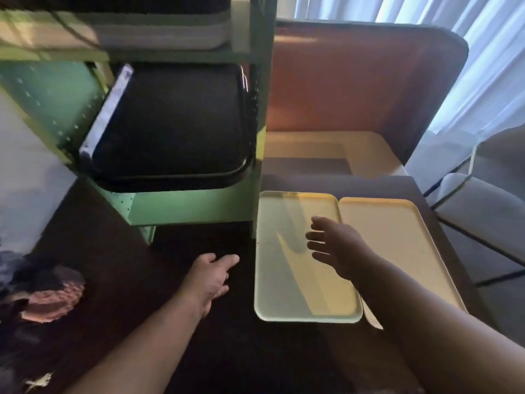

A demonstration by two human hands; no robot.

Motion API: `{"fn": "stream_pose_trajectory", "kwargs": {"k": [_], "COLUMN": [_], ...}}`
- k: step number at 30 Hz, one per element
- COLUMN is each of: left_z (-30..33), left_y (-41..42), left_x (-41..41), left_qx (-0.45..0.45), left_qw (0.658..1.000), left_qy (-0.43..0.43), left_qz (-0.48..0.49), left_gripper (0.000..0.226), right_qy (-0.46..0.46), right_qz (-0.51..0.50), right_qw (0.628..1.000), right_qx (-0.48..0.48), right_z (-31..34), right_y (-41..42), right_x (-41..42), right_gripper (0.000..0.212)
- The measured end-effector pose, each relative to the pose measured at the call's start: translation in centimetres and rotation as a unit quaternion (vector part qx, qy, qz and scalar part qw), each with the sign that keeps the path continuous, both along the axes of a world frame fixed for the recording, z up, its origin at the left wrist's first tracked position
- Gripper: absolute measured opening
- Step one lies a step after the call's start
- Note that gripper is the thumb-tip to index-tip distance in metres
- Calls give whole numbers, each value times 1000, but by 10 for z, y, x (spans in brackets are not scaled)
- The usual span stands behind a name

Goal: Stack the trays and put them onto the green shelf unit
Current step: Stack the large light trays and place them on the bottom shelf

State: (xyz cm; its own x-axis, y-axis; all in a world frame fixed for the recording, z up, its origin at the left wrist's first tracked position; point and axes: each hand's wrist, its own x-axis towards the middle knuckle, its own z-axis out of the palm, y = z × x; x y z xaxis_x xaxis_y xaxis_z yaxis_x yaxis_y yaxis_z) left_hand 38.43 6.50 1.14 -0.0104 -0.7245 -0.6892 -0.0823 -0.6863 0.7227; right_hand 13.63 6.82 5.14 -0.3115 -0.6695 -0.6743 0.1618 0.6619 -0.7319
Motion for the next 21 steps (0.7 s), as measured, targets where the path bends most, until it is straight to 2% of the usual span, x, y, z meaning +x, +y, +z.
{"fn": "stream_pose_trajectory", "kwargs": {"k": [3,6,9,11,14,16,18,21], "left_z": [-46,-87,-104,-109,-109,-111,-123,-96], "left_y": [6,14,22,24,25,25,23,26], "left_x": [-41,-74,-97,-106,-112,-113,-109,-123], "left_qx": [34,53,55,57,55,51,40,-5], "left_qw": [991,978,966,960,963,967,969,957], "left_qy": [-110,-165,-223,-258,-258,-247,-242,-290], "left_qz": [-71,-113,-121,-88,-51,-43,-20,-15], "left_gripper": [92,86,66,58,45,39,41,39], "right_qy": [131,255,347,363,380,379,378,356], "right_qz": [39,122,233,282,332,356,373,388], "right_qw": [989,952,887,862,841,836,832,837], "right_qx": [52,119,197,213,193,175,163,148], "right_z": [-41,-78,-107,-120,-133,-134,-132,-128], "right_y": [20,38,55,67,81,84,83,81], "right_x": [-44,-84,-121,-140,-158,-167,-176,-189], "right_gripper": [21,47,63,64,66,66,65,66]}}
